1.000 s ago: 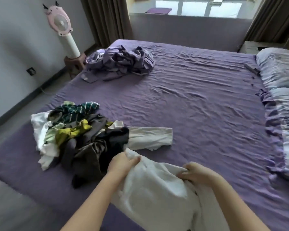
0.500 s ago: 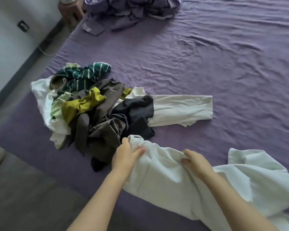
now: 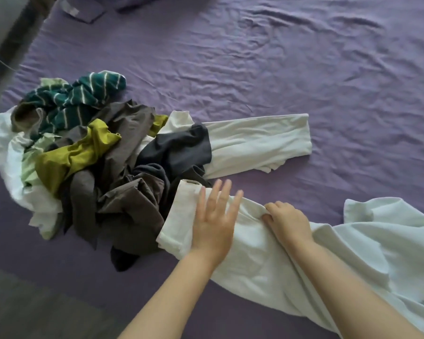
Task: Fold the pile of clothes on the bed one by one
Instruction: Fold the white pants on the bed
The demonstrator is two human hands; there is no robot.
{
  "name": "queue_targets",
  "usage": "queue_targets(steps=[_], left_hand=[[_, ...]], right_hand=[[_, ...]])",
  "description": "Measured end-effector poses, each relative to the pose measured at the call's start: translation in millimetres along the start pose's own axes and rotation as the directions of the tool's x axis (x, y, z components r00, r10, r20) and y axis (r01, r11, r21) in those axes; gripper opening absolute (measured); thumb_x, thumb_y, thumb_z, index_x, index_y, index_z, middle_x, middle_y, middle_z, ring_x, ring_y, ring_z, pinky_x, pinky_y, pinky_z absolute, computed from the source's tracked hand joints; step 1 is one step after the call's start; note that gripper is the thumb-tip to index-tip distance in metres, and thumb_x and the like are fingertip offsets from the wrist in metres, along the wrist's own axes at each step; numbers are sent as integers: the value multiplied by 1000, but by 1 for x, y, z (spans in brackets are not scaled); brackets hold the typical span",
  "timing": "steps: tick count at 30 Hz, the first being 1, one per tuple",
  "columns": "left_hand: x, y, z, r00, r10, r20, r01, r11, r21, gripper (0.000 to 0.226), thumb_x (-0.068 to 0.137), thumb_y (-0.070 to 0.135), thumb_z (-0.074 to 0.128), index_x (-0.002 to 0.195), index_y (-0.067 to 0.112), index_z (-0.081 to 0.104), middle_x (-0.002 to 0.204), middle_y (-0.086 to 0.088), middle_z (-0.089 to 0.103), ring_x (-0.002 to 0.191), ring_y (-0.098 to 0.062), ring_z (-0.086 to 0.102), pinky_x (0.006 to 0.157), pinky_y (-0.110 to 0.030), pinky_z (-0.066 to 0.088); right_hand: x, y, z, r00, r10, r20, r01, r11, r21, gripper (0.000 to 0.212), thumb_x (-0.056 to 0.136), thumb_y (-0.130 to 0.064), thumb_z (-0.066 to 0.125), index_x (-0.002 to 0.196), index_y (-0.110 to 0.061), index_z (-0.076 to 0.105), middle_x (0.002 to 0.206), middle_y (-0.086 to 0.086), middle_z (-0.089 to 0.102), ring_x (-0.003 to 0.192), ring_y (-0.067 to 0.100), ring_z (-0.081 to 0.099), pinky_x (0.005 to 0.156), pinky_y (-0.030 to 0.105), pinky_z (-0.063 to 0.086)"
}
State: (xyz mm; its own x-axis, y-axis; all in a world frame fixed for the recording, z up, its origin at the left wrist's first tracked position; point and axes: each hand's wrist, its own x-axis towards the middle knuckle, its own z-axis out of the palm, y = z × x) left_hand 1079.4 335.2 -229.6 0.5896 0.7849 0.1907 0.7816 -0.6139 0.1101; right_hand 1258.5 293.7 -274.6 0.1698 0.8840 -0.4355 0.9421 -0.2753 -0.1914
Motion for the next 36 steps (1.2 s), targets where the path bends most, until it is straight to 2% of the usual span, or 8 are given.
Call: queue_targets(steps=[3,5,12,20,23,27,32,36], left_hand=[[-15,19,24,885,135,445,-129,991,-46,56,86,46,55,139,28,47,150,-4,37,142,-33,24,112,-60,21],[-24,9,43,773,88,629,-92,995,-26,73,88,68,21,150,31,6,159,2,-9,143,-33,-20,112,-58,-14],[-27,2,64,724,55,688,-121,991,49,81,79,79,2,139,33,-28,141,10,-46,130,-26,-47,103,-55,-31],[-11,61,36,733,-109,672,59,994,96,72,90,38,44,151,19,10,159,-9,-5,144,-33,-18,106,-58,-23],[-4,105,25,808,-1,590,74,992,-99,58,86,16,54,141,24,38,155,-12,20,146,-31,5,117,-52,7],[9,154,18,953,125,276,-19,934,-356,38,55,0,85,88,17,76,109,-16,68,106,-39,63,79,-48,55],[34,180,26,916,25,400,191,850,-490,15,84,8,65,96,9,74,100,-11,67,103,-31,56,88,-41,45],[51,198,39,896,79,438,149,875,-461,18,87,20,64,102,18,72,109,-2,65,109,-25,52,92,-36,41]], right_hand=[[3,6,0,999,-46,15,47,997,-68,17,96,-32,42,104,-18,48,100,0,51,95,25,57,58,30,37],[7,14,-1,996,-81,22,83,988,-132,20,98,-39,39,97,-19,42,93,0,45,89,25,59,50,28,25],[8,26,-6,996,-86,-5,85,986,-144,31,92,-41,49,107,-14,49,107,4,53,100,28,52,66,34,33],[-100,93,-15,955,-113,-275,115,993,-7,59,52,-12,87,107,-6,68,119,16,62,112,34,59,85,44,52],[-135,123,-6,940,-132,-316,130,991,-27,37,78,-29,66,109,-9,67,121,12,62,119,28,47,91,41,47],[-161,164,-6,905,-97,-414,109,994,7,43,96,-37,36,107,-8,66,117,10,63,112,27,54,92,39,40],[-175,220,-20,872,-27,-488,65,996,61,55,100,-38,26,101,-9,72,111,9,68,112,33,60,90,41,43],[-169,265,-28,898,106,-426,-36,985,170,28,89,-20,57,115,-13,67,132,9,56,130,37,42,102,53,35]])
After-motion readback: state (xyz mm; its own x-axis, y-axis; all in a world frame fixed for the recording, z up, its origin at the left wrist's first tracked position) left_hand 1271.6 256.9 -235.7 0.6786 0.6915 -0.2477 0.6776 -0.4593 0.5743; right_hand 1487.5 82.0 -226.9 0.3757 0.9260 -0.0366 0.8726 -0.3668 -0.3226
